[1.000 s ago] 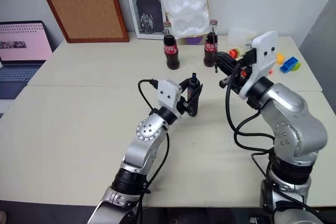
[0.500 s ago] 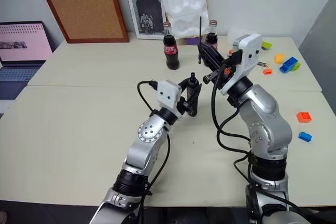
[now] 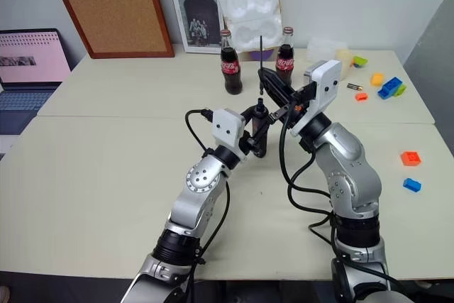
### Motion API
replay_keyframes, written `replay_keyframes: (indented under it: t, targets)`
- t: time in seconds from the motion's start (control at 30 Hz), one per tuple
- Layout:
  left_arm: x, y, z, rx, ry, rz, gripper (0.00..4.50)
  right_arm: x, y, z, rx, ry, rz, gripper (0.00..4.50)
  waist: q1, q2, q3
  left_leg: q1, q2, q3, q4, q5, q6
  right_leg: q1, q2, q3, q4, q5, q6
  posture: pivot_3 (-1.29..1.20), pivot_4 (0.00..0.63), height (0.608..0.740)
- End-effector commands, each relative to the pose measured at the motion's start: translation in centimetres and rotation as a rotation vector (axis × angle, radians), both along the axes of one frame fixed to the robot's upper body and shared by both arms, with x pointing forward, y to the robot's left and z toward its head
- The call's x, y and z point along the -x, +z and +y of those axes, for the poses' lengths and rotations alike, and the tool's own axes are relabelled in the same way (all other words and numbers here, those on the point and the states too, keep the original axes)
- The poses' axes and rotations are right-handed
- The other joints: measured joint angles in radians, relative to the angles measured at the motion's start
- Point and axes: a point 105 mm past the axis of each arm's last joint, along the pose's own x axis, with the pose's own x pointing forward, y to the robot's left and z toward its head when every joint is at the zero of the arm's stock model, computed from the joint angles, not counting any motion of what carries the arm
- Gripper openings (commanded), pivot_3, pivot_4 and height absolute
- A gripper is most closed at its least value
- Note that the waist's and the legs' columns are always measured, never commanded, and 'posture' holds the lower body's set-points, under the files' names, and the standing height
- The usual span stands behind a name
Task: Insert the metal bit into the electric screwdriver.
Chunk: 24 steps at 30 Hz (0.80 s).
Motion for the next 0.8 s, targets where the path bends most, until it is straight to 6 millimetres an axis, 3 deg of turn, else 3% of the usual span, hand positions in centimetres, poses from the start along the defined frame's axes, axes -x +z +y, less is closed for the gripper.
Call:
replay_keyframes:
  t: [0.03, 0.57, 0.8]
  targets:
    - [0.1, 0.3, -0.1, -0.008, -0.003, -0.018, 1.65, 0.6, 0.6, 0.2, -0.014, 0.025, -0.032, 0.0, 0.0, 0.0, 0.0, 0.0, 0.0, 0.0, 0.0, 0.0, 0.0, 0.0, 0.0, 0.0, 0.0, 0.0, 0.0, 0.0, 0.15, 0.74]
    - [0.1, 0.1, -0.1, -0.014, -0.004, -0.015, 1.65, 0.1, -0.5, 0.3, 0.004, 0.013, -0.01, 0.0, 0.0, 0.0, 0.0, 0.0, 0.0, 0.0, 0.0, 0.0, 0.0, 0.0, 0.0, 0.0, 0.0, 0.0, 0.0, 0.0, 0.15, 0.74]
    - [0.1, 0.0, 0.0, -0.015, -0.001, -0.011, 1.65, 0.7, 1.0, 0.6, -0.039, 0.044, -0.038, 0.0, 0.0, 0.0, 0.0, 0.0, 0.0, 0.0, 0.0, 0.0, 0.0, 0.0, 0.0, 0.0, 0.0, 0.0, 0.0, 0.0, 0.15, 0.74]
